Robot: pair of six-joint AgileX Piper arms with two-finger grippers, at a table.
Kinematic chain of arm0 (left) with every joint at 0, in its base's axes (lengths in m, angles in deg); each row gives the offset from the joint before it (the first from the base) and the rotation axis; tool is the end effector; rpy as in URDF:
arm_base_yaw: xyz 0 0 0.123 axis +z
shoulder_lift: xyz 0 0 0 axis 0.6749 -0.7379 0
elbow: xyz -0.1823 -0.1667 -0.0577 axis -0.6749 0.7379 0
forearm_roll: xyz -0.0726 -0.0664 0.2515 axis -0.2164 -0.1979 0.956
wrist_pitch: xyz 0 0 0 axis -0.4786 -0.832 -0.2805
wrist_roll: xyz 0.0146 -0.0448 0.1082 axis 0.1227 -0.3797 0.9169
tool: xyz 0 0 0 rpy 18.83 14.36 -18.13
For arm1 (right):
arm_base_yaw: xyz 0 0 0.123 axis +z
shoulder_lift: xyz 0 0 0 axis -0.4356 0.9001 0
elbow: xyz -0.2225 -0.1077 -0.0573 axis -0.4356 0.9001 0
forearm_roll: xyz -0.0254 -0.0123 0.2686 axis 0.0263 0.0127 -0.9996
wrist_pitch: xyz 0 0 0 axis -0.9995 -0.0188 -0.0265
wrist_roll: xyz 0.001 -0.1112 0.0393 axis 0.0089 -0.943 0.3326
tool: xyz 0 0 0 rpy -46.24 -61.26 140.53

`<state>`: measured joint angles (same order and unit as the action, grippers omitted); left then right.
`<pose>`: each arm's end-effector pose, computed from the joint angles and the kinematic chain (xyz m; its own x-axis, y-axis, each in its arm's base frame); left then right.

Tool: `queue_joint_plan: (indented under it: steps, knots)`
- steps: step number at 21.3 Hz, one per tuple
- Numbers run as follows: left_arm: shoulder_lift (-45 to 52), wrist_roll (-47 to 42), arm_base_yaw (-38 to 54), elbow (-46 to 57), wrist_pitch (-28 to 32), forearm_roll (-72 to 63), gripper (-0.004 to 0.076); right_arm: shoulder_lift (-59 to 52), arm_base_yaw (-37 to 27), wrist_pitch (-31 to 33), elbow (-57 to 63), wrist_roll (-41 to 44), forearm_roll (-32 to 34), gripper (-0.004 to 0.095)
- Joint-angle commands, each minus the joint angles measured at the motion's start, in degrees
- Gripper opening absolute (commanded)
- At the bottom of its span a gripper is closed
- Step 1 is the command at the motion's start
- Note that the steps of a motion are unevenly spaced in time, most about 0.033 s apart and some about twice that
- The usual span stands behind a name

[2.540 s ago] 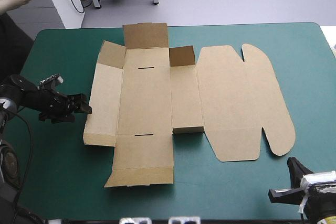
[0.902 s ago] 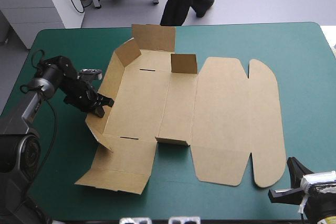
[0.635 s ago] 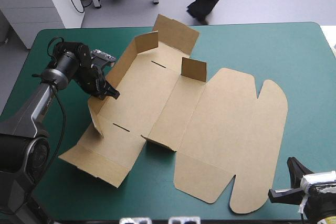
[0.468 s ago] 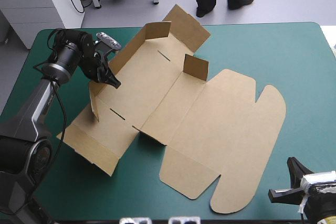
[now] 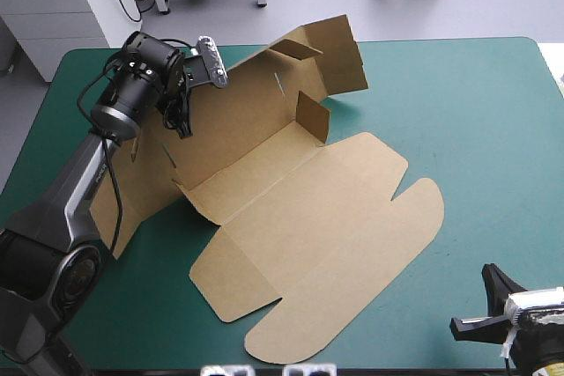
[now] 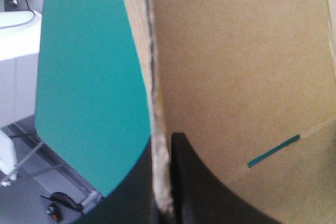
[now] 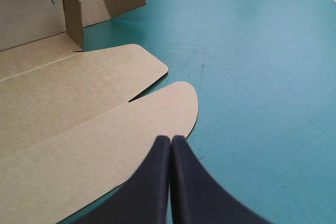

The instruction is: Fold the box

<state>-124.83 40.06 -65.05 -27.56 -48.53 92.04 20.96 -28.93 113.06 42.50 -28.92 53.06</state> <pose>0.3940 -0.1247 0.3272 -0.2968 0.9512 -0.0845 0.7759 0.2917 0.5594 0.0902 0.0122 0.2742 -0.2471 0.0141 -0.9689 -0.0861 0.9956 0.0364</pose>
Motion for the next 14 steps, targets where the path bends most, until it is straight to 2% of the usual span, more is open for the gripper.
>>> queue_joint_plan:
  steps: [1, 4, 7, 10, 14]
  knots:
    - [2.88, 5.68, -2.67, -1.76, -1.66, 3.02, -0.0008, -1.24, -0.07, -4.29, -1.28, -0.24, -0.16, -0.002]
    - [2.88, 3.32, -5.3, -1.76, 0.33, 2.39, -0.0008, -1.24, -0.07, -4.29, -1.28, -0.24, -0.16, -0.002]
    - [2.88, -7.75, -10.47, -1.76, 0.59, 3.16, -0.0009, -1.24, -0.07, -4.29, -1.28, -0.24, -0.16, -0.002]
    - [2.88, -10.07, -16.39, -1.76, 2.9, 10.22, -0.0009, -1.24, -0.07, -4.29, -1.28, -0.24, -0.16, -0.0019]
    - [2.88, -12.82, -24.2, -1.11, 2.27, 15.71, -0.0009, -1.24, -0.07, -4.29, -1.28, -0.24, -0.16, -0.002]
